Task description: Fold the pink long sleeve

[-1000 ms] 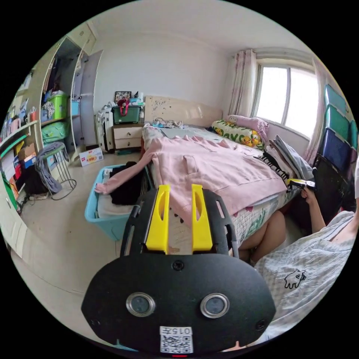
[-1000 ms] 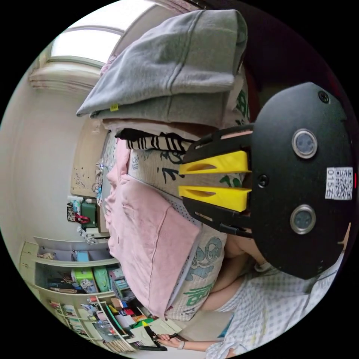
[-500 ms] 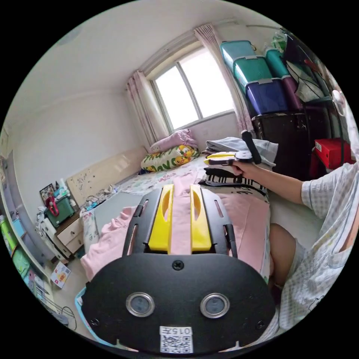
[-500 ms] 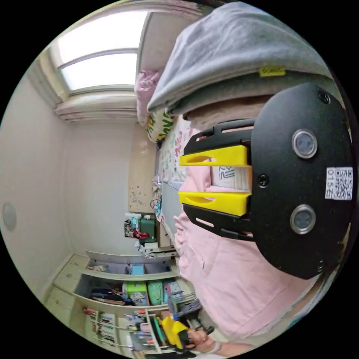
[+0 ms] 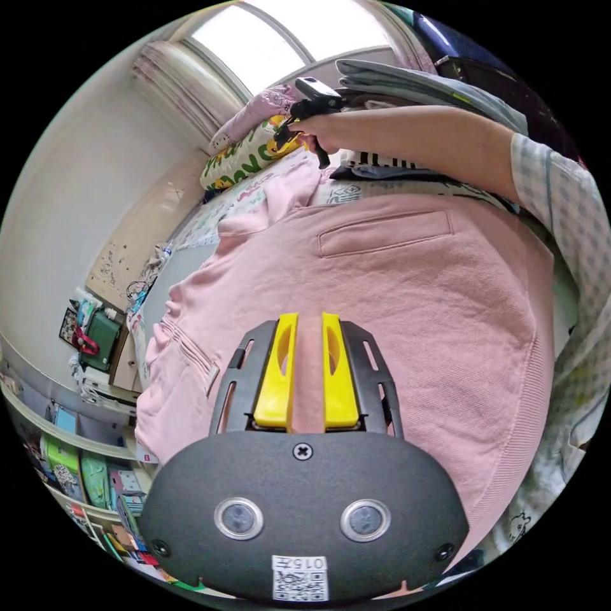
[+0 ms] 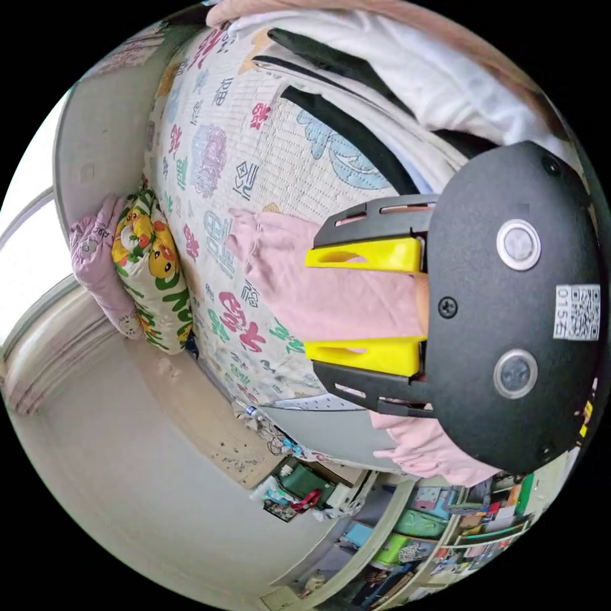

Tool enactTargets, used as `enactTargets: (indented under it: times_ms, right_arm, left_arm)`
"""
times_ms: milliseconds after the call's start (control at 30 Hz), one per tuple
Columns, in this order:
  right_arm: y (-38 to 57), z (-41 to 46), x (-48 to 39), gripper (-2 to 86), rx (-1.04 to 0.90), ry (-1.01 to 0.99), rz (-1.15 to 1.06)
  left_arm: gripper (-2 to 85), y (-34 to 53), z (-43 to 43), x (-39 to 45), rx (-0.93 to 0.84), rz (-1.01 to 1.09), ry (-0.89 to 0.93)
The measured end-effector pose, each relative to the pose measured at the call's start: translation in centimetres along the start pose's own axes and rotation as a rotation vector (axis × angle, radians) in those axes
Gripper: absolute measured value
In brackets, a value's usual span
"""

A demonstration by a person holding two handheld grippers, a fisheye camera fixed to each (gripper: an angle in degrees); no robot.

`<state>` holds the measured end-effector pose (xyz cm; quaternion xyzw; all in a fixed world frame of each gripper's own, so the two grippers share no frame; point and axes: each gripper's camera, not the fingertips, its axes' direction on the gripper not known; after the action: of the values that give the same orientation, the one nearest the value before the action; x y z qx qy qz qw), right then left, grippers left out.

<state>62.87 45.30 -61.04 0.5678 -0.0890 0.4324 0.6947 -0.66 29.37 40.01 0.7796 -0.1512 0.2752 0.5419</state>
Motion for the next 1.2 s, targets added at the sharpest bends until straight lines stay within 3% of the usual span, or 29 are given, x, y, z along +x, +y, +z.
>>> enactTargets:
  times_ms: [167,233,367,533,633,733,833,1000,1100,1200]
  right_arm:
    - [-3.0,5.3,6.7,14.4,-0.010,0.070,0.223]
    - [-3.2,5.4,8.3,7.7,0.031,0.039,0.304]
    - [-3.3,5.9,6.9,3.1,0.007,-0.001,0.196]
    - [-0.2,2.4,4.9,0.8,0.154,-0.187,0.031]
    - [2.6,-1.8,0.6,0.0,0.234,-0.303,-0.201]
    - [7.0,-6.4,-5.4,-0.4,0.184,-0.457,-0.502]
    - [16.0,-12.2,-9.9,-0.6,0.134,-0.619,-0.876]
    - [33.0,-17.4,-10.9,-0.7,-0.239,-0.868,-1.519]
    - [38.5,-18.1,-8.2,-0.8,-0.248,-0.913,-1.719]
    - [39.9,-16.9,-6.6,-0.8,-0.368,-1.017,-1.761]
  left_arm:
    - [7.6,1.9,2.6,-0.9,-0.006,-0.042,0.069]
    - [8.2,2.7,3.5,-0.9,-0.009,-0.052,0.072]
    - [10.4,5.3,5.8,-2.0,-0.016,-0.101,0.102]
    - [10.7,9.3,7.7,-3.5,0.004,-0.166,0.126]
    - [9.3,12.6,8.5,-5.1,0.043,-0.221,0.151]
    - [9.0,16.6,9.6,-8.3,0.099,-0.303,0.258]
    - [10.3,22.1,9.7,-12.6,0.281,-0.390,0.411]
    - [11.4,32.6,9.8,-18.9,0.484,-0.628,0.440]
    - [12.5,35.0,12.1,-19.7,0.434,-0.657,0.461]
    - [13.3,34.9,15.3,-18.5,0.308,-0.611,0.467]
